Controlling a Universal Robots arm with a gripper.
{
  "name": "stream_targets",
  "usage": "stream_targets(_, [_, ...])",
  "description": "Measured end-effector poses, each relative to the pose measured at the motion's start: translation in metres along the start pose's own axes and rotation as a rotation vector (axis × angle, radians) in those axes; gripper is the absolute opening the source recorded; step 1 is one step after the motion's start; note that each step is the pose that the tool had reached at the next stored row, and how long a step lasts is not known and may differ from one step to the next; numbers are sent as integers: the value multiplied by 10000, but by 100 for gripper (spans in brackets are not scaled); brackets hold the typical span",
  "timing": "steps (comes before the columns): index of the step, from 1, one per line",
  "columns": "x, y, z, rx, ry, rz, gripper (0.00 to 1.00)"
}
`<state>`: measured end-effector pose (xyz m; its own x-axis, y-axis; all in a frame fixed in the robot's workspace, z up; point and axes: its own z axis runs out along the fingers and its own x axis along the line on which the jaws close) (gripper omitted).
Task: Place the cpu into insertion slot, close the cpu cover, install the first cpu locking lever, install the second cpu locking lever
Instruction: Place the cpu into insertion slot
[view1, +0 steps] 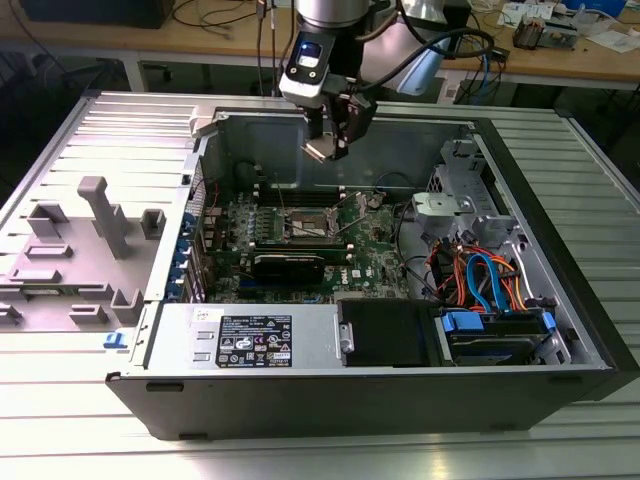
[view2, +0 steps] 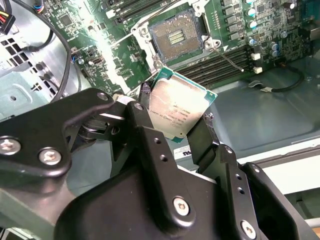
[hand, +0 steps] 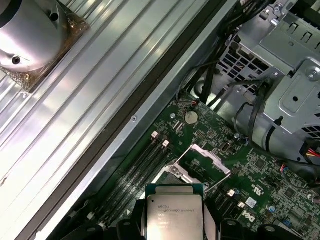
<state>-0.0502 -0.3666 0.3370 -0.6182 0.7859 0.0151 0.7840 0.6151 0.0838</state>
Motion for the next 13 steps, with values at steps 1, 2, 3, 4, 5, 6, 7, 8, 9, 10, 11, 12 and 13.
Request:
stream_targets(1, [0,0,0,1,0,1,54])
stream_targets(2, [1,-1,-1,2,0,1,54])
stream_targets(3, [1,-1,0,1,0,2,54])
stream_targets(4, [1,-1,0,1,-2,32,54])
stream_targets(5, [1,-2,0,1,-21,210,54])
stream_targets(6, [1,-2,2,-2,-36,372,54])
stream_targets(7, [1,-2,3,-2,-48,488,54])
stream_targets(8, [1,-2,4,-4,-67,713,54])
stream_targets(9, [1,-2,5,-7,-89,966,54])
stream_targets(10, [1,-2,7,-12,-110,1234,54])
stream_targets(11, [1,-2,10,-16,-137,1555,54])
stream_targets(12, [1,-2,12,-18,-155,1782,54])
stream_targets(13, [1,-2,13,-18,-168,1949,54])
